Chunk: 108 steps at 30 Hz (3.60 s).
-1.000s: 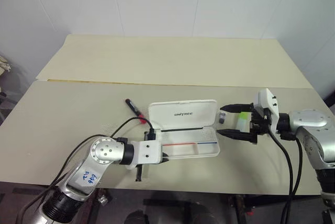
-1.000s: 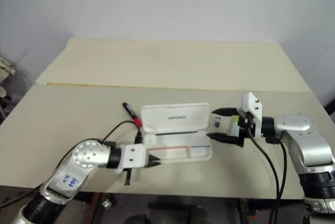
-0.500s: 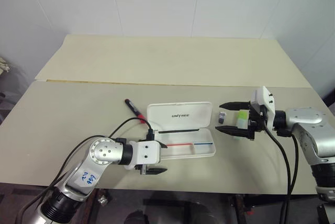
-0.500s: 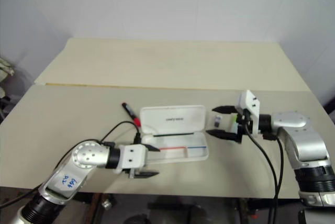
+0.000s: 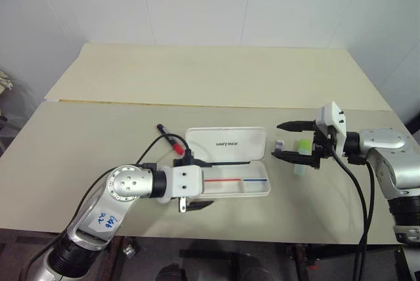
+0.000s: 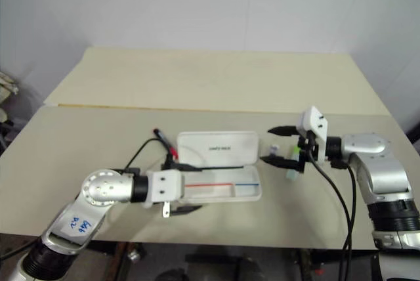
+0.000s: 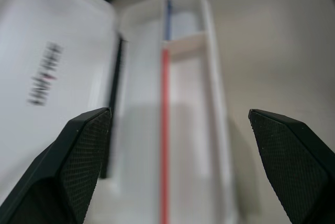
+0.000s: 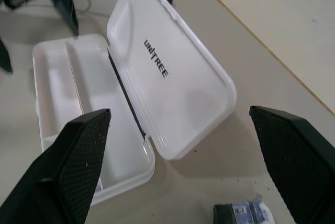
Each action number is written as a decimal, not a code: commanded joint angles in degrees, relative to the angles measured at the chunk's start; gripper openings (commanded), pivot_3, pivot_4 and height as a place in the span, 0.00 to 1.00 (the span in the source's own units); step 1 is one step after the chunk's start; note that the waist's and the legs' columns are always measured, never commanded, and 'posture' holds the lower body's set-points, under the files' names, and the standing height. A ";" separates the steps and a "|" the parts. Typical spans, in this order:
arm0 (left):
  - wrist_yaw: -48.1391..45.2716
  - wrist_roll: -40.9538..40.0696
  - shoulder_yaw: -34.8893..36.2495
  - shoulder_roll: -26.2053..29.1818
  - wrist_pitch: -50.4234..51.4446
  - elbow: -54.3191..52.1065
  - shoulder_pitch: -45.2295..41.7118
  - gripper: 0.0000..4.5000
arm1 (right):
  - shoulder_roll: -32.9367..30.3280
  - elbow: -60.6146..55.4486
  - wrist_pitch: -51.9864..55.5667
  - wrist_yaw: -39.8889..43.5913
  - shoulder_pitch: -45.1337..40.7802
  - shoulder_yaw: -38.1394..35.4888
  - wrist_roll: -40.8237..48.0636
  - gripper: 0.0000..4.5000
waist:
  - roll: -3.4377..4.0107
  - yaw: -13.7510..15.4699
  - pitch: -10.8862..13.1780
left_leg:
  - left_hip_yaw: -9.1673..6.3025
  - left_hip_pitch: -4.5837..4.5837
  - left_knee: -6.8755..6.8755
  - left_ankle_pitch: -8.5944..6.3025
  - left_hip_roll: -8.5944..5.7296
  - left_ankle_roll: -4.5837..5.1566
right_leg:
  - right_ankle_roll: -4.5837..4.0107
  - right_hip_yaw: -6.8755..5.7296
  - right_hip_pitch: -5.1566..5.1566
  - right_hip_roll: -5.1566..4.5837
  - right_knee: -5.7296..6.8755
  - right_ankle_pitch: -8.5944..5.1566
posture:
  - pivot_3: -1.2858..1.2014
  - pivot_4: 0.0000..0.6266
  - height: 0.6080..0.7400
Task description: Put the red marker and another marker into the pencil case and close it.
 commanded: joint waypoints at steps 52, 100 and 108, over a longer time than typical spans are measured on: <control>45.53 -8.18 35.10 -25.29 38.76 31.89 -23.12 0.99 | 8.24 13.95 -3.95 -0.62 -14.86 -0.75 -1.08 1.00 | -0.12 -0.08 0.06 | 0.03 -0.14 -0.02 0.15 -0.06 -0.34 | 0.21 -0.03 0.00 -0.06 -0.06 0.14 | 0.52 0.24 1.00; 49.53 -8.86 26.71 -25.00 33.26 58.73 -32.88 0.66 | 5.95 2.68 8.06 -4.45 -9.27 -3.25 4.73 1.00 | -0.15 0.55 0.03 | -0.06 -0.26 -0.05 0.44 -0.44 0.08 | 0.38 -0.05 0.07 -0.37 -0.57 0.70 | 0.52 0.24 1.00; 49.94 -8.80 27.00 -24.82 31.48 59.33 -32.84 0.14 | 6.19 3.51 7.60 -4.57 -10.20 -3.09 4.10 1.00 | -0.15 1.60 0.03 | 0.00 -0.34 -0.06 0.44 -0.44 0.04 | 0.43 -0.04 0.07 -0.38 -0.78 0.72 | 0.52 0.24 1.00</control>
